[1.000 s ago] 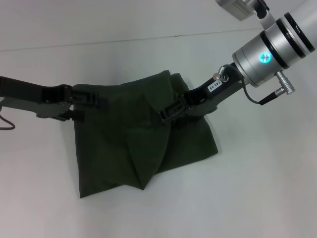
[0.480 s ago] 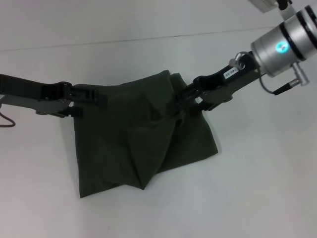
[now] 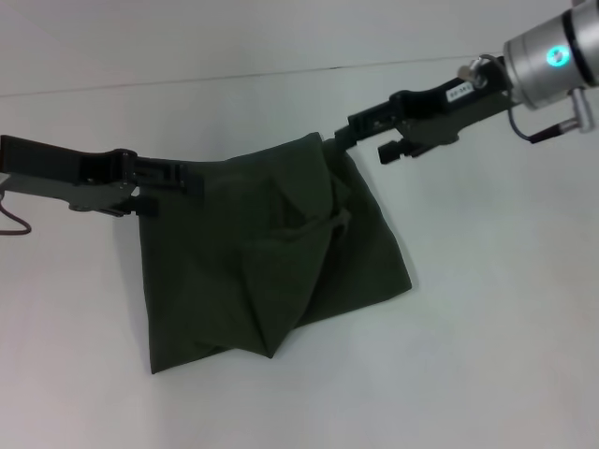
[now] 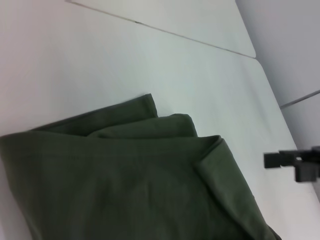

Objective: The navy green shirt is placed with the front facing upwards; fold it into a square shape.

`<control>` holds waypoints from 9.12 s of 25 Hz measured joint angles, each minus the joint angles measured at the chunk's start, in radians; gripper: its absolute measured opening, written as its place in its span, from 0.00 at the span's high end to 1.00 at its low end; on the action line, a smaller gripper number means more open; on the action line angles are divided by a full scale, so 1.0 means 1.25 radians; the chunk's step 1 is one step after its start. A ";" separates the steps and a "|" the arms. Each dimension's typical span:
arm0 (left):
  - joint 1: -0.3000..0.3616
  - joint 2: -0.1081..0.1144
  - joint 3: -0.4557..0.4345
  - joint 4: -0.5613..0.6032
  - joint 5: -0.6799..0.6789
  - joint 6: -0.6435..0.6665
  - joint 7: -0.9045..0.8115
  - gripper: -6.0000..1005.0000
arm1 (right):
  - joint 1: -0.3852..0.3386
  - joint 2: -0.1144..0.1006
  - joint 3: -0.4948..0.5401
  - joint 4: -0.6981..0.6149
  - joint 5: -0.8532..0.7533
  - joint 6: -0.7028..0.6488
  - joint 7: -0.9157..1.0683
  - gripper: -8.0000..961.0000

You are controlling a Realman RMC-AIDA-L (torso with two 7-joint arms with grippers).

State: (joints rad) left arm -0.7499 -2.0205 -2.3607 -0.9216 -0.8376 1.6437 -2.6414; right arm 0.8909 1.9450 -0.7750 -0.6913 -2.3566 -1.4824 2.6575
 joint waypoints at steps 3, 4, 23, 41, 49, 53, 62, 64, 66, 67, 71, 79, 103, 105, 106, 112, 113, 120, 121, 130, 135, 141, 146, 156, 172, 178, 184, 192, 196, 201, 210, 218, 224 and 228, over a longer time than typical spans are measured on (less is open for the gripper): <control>-0.001 0.000 0.000 -0.002 0.000 0.000 0.000 0.05 | 0.000 0.015 -0.001 0.009 0.001 0.044 -0.011 0.05; -0.001 0.000 -0.001 -0.002 0.000 -0.001 -0.001 0.05 | 0.002 0.020 -0.001 0.017 0.001 0.059 -0.013 0.05; -0.002 0.020 -0.094 -0.004 -0.016 -0.010 0.000 0.05 | 0.029 0.078 -0.002 0.131 0.032 0.235 -0.011 0.06; -0.003 0.022 -0.095 0.001 -0.020 -0.012 0.006 0.05 | 0.022 0.083 -0.010 0.169 0.054 0.288 -0.020 0.06; -0.001 0.021 -0.096 0.000 -0.020 -0.012 0.008 0.05 | 0.032 0.100 -0.010 0.177 0.057 0.301 -0.042 0.06; 0.000 0.019 -0.091 -0.001 -0.020 -0.012 0.010 0.05 | 0.026 0.099 -0.009 0.162 0.069 0.290 -0.047 0.09; -0.001 0.019 -0.089 0.003 -0.020 -0.011 0.011 0.06 | 0.022 0.095 -0.013 0.147 0.065 0.282 -0.043 0.56; -0.001 0.019 -0.089 0.003 -0.020 -0.011 0.011 0.06 | 0.021 0.094 -0.018 0.135 0.064 0.274 -0.041 0.64; -0.001 0.019 -0.088 0.003 -0.020 -0.011 0.011 0.06 | 0.019 0.094 -0.022 0.125 0.064 0.269 -0.038 0.73; -0.001 0.019 -0.088 0.003 -0.020 -0.011 0.011 0.06 | 0.019 0.094 -0.023 0.122 0.064 0.269 -0.036 0.76; 0.000 0.019 -0.089 0.003 -0.020 -0.012 0.010 0.06 | 0.018 0.093 -0.031 0.115 0.063 0.267 -0.030 0.92; -0.004 0.022 -0.092 0.003 -0.019 -0.013 0.010 0.06 | 0.002 0.101 -0.035 0.011 0.061 0.218 0.000 0.92; -0.002 0.022 -0.090 0.005 -0.017 -0.024 0.004 0.06 | -0.034 0.091 -0.070 -0.038 0.010 0.278 0.049 0.81; -0.003 0.022 -0.090 0.005 -0.017 -0.025 0.005 0.06 | -0.028 0.086 -0.073 -0.009 0.008 0.287 0.043 0.80; -0.003 0.022 -0.090 0.005 -0.017 -0.025 0.005 0.06 | -0.022 0.083 -0.073 0.007 0.007 0.289 0.038 0.80; 0.000 0.022 -0.093 0.006 -0.017 -0.025 0.008 0.05 | -0.014 0.077 -0.080 0.032 0.007 0.285 0.023 0.76; 0.001 0.022 -0.093 0.007 -0.016 -0.025 0.009 0.05 | -0.015 0.075 -0.081 0.030 0.007 0.281 0.023 0.76; 0.005 0.024 -0.094 0.018 -0.018 -0.025 0.010 0.05 | -0.027 0.038 -0.080 0.023 0.006 0.227 0.028 0.67; 0.005 0.024 -0.094 0.018 -0.018 -0.025 0.010 0.05 | -0.030 0.032 -0.080 0.019 0.006 0.215 0.029 0.64; 0.001 0.026 -0.093 0.018 -0.019 -0.025 0.005 0.05 | -0.061 -0.023 -0.073 -0.029 0.007 0.076 0.027 0.55; -0.002 0.027 -0.095 0.018 -0.019 -0.025 0.001 0.06 | -0.059 -0.024 -0.061 -0.059 0.019 -0.028 0.025 0.46; -0.001 0.027 -0.095 0.018 -0.018 -0.023 0.000 0.06 | -0.047 0.008 -0.055 -0.059 0.079 -0.018 0.024 0.34; 0.003 0.029 -0.096 0.018 -0.019 -0.025 0.000 0.06 | -0.033 0.045 -0.064 -0.024 0.100 0.056 0.023 0.34; 0.003 0.047 -0.124 0.017 -0.020 -0.025 0.000 0.05 | 0.026 0.090 -0.110 0.076 0.090 0.174 0.029 0.35; -0.001 0.059 -0.157 0.019 -0.020 -0.024 0.000 0.06 | 0.013 0.047 -0.189 0.059 0.065 0.054 0.074 0.35; -0.003 0.059 -0.157 0.018 -0.020 -0.025 -0.004 0.06 | -0.027 0.012 -0.179 -0.012 0.045 -0.051 0.090 0.35; -0.004 0.059 -0.157 0.015 -0.020 -0.024 -0.010 0.06 | -0.077 -0.011 -0.147 -0.066 0.028 -0.083 0.111 0.35; -0.009 0.059 -0.156 0.014 -0.020 -0.025 -0.012 0.06 | -0.064 0.003 -0.085 -0.068 0.094 -0.087 0.083 0.35; -0.008 0.059 -0.156 0.015 -0.020 -0.024 -0.012 0.05 | -0.057 0.002 -0.081 -0.068 0.151 -0.077 0.075 0.35; -0.009 0.062 -0.173 0.010 -0.020 -0.025 -0.012 0.05 | -0.051 0.018 -0.088 -0.062 0.166 -0.020 0.060 0.35; -0.008 0.070 -0.185 0.009 -0.020 -0.024 -0.012 0.05 | -0.009 0.068 -0.120 0.048 0.158 0.102 0.003 0.35; -0.004 0.066 -0.184 0.012 -0.020 -0.024 -0.011 0.05 | -0.013 0.066 -0.141 0.018 0.074 0.152 0.009 0.35; -0.004 0.065 -0.187 0.014 -0.020 -0.025 -0.011 0.06 | -0.063 0.047 -0.138 -0.084 0.066 0.132 0.039 0.35; -0.008 0.066 -0.186 0.015 -0.020 -0.026 -0.011 0.06 | -0.095 0.028 -0.136 -0.162 0.059 0.122 0.073 0.35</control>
State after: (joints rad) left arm -0.7595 -1.9384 -2.5938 -0.9031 -0.8620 1.6113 -2.6558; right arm 0.7723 1.9794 -0.9450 -0.8944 -2.2823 -1.3305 2.7485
